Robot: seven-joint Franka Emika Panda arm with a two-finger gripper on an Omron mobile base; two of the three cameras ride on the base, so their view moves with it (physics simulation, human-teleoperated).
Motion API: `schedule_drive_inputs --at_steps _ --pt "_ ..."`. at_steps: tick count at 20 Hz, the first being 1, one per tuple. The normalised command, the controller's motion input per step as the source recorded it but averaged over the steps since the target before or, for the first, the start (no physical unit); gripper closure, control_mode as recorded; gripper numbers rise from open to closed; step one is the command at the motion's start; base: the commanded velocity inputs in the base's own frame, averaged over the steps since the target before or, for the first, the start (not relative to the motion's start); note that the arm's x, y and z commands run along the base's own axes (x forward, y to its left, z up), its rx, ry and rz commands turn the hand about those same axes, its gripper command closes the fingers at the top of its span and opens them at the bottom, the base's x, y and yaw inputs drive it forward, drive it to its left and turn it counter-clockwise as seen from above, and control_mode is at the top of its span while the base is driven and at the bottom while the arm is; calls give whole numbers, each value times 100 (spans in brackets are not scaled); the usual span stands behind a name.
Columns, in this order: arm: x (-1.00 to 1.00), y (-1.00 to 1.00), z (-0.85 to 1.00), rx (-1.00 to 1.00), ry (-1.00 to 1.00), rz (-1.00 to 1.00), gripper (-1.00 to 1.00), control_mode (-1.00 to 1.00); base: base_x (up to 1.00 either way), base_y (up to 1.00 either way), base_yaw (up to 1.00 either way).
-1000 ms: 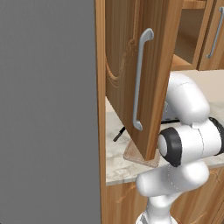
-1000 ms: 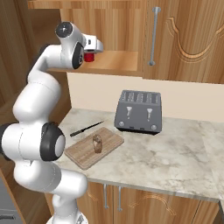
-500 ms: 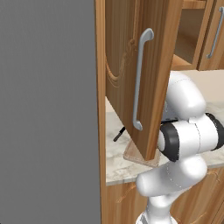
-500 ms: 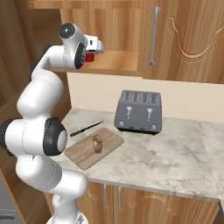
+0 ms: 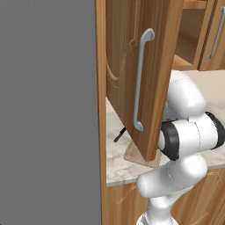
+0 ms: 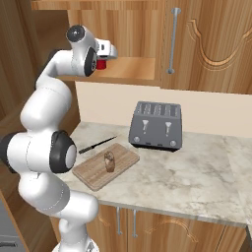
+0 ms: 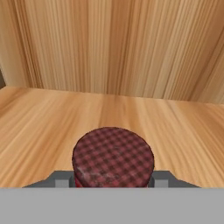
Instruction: Pick the bread, place it on the cutting board, pick the jam, place it on the counter, and close the cabinet.
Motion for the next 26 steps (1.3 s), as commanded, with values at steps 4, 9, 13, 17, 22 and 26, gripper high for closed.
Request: schedule_drive_inputs --at_steps 4,9,13,17,22,26 --pt "0 0 0 0 0 0 100 -100 0 0 0" --pt "-5 0 0 0 0 0 100 -100 0 0 0" --pt "-31 -3 0 0 1 0 100 -100 0 0 0" --pt "-60 -13 0 0 0 0 100 -100 0 0 0" --pt "-74 -25 0 0 0 0 100 -100 0 0 0" --pt "-77 -31 -4 0 0 0 100 -100 0 0 0"
